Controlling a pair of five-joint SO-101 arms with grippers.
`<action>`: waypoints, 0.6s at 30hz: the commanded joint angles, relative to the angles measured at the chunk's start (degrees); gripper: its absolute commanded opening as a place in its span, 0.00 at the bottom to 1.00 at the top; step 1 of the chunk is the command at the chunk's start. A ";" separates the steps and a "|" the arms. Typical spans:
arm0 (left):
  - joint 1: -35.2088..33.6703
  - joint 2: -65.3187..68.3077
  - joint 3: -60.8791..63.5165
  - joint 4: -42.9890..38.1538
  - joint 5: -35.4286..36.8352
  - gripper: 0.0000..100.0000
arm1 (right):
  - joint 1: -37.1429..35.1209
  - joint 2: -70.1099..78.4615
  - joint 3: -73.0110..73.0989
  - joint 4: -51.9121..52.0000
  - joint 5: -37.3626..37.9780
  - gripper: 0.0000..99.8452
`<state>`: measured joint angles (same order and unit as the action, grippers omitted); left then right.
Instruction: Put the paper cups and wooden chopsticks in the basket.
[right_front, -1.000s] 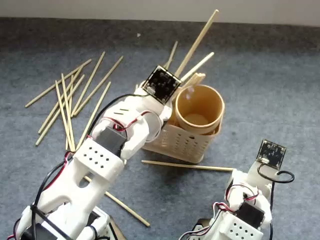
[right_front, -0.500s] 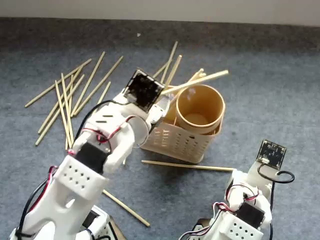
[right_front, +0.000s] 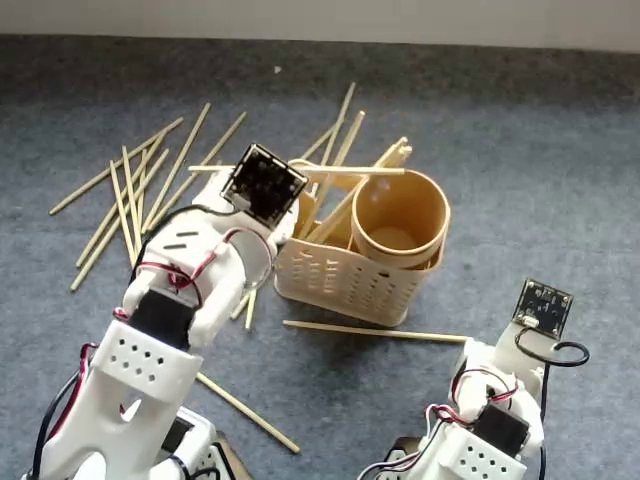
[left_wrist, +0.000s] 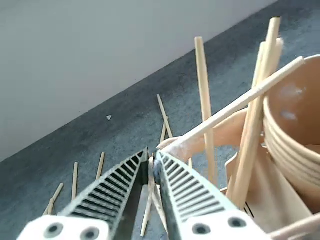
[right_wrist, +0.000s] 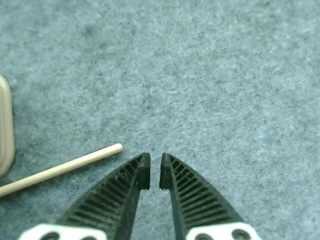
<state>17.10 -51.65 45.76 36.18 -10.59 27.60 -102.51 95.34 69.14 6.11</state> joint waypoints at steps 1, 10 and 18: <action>-2.68 0.66 -0.84 0.00 -0.35 0.05 | -0.13 -0.22 8.57 0.31 0.35 0.06; -11.12 0.84 -2.33 3.25 -1.14 0.14 | -0.13 -0.22 8.57 0.31 0.35 0.06; -33.36 5.85 -2.33 9.14 0.09 0.17 | -0.13 -0.22 8.57 0.31 0.35 0.06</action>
<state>-9.98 -48.31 45.76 44.09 -10.86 27.60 -102.51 95.34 69.14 6.11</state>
